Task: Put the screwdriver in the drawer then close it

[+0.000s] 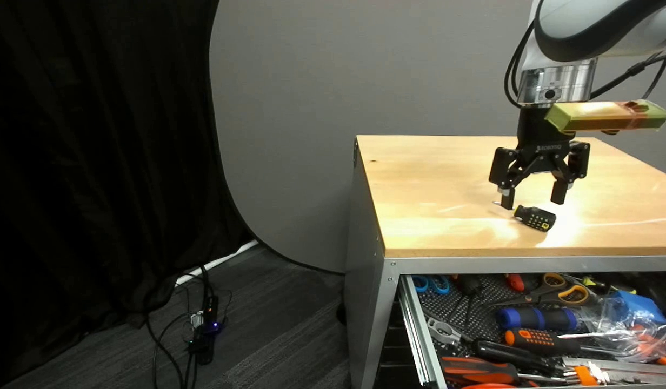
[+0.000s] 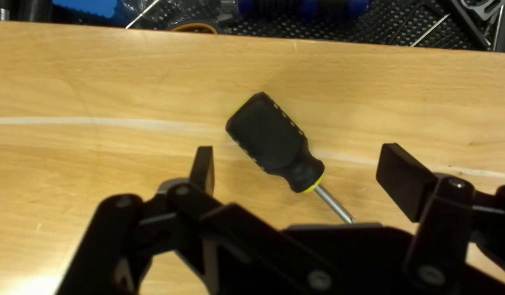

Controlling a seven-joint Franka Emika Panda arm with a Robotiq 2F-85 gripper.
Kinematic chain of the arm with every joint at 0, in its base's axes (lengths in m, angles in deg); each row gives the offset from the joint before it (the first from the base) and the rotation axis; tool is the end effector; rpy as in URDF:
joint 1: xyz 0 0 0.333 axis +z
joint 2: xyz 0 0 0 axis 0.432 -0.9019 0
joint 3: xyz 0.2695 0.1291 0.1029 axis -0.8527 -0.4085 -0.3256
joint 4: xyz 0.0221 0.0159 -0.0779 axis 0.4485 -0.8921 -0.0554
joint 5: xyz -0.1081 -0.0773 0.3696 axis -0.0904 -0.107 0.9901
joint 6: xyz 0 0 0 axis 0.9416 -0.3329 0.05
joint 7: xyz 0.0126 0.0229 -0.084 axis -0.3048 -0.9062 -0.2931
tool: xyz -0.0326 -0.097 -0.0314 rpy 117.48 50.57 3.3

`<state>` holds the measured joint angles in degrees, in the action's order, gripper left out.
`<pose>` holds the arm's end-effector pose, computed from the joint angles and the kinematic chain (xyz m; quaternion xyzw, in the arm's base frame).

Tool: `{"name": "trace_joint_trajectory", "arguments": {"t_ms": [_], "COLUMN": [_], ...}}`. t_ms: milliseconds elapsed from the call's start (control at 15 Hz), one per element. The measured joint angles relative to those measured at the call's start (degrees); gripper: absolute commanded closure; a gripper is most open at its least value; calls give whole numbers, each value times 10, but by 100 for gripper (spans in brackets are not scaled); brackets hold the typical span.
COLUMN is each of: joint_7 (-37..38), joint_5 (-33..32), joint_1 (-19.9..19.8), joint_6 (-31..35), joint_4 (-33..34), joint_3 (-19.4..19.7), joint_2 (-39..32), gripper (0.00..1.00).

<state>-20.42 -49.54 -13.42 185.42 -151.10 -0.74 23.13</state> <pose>0.6948 0.1829 0.2335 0.9899 0.0408 -0.1269 0.0482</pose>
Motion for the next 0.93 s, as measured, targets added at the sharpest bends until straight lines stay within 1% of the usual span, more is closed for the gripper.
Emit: {"name": "trace_joint_trajectory", "arguments": {"t_ms": [67,133,200,333,400,533,600,667,800,933], "joint_7": [-2,-3,-3,-3,-3,-3,-3,-3,-3,0], "joint_5": [1,1,1,1,1,1,1,1,3,7], "joint_1": [1,2,3,6,7,9,10,10,8,7], "joint_6": [-9,-16,-21,-24,-24,-27,-27,-27,-26,-26], "joint_4": [13,25,37,55,62,73,75,76,77,77], "joint_3": [-1,-1,-1,-1,-1,-1,-1,0,0,1], "joint_2": [-11,-22,-31,-46,-52,-57,-57,-57,-57,-57], "gripper": [25,27,34,52,58,73,82,89,85,85]}}
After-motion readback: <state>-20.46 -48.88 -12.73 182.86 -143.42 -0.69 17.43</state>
